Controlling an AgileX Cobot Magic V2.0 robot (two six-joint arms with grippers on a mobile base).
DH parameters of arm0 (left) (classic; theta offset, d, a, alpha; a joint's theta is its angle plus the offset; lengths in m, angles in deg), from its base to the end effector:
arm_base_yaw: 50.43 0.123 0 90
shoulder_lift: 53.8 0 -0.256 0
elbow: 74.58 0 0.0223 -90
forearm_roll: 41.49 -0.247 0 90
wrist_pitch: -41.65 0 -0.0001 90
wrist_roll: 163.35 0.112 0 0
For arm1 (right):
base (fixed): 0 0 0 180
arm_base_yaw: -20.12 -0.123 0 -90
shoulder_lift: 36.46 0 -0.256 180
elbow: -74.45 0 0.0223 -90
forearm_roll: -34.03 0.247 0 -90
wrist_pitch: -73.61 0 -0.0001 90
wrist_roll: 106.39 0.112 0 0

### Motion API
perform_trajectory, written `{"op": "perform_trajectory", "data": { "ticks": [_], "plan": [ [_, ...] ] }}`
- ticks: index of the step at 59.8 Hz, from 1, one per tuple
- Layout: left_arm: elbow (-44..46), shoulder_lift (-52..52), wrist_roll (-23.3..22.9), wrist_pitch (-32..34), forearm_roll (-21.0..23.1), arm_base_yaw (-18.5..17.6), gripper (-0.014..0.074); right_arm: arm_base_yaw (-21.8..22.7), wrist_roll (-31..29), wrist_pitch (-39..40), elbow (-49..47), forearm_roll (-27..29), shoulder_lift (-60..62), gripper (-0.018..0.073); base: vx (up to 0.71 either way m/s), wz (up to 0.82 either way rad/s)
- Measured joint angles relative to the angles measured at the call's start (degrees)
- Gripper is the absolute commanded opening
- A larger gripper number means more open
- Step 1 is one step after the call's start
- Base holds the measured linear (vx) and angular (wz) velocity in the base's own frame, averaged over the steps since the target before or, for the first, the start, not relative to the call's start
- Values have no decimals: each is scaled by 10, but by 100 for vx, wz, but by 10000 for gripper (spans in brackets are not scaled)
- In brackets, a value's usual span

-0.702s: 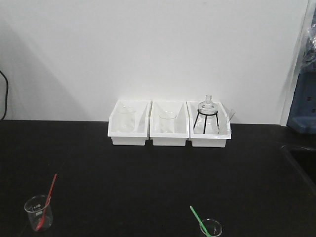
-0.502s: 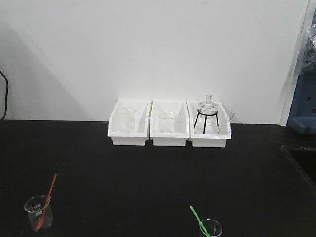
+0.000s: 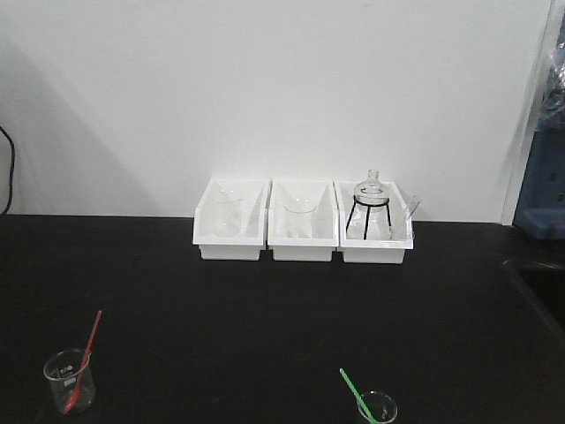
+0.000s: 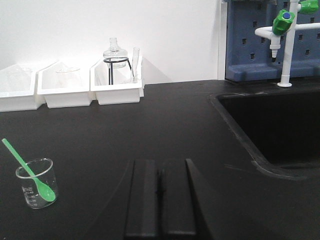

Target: Sort red and green spoons into left cabinet

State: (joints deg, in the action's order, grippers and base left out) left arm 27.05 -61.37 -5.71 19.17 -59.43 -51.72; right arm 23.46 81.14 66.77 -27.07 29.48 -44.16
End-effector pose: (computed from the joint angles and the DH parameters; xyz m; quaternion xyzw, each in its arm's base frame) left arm 0.0974 0.0110 0.1631 -0.0659 0.8027 0.0114 0.5926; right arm 0.1029 -0.0071 0.1900 0.0434 0.7241 -0.0054 0.6883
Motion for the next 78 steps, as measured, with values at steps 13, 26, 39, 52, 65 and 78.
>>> {"op": "perform_trajectory", "data": {
  "ticks": [13,26,39,52,65,78],
  "plan": [
    [0,0,0,0,-24,0,-7,0,0,0,0,0,0,-7,0,0],
    [0,0,0,0,-25,0,-7,0,0,0,0,0,0,-7,0,0],
    [0,0,0,0,-26,0,-7,0,0,0,0,0,0,-7,0,0],
    [0,0,0,0,-27,0,-7,0,0,0,0,0,0,-7,0,0],
    [0,0,0,0,-27,0,-7,0,0,0,0,0,0,-7,0,0],
    [0,0,0,1,-27,0,-7,0,0,0,0,0,0,-7,0,0]
  ]
}}
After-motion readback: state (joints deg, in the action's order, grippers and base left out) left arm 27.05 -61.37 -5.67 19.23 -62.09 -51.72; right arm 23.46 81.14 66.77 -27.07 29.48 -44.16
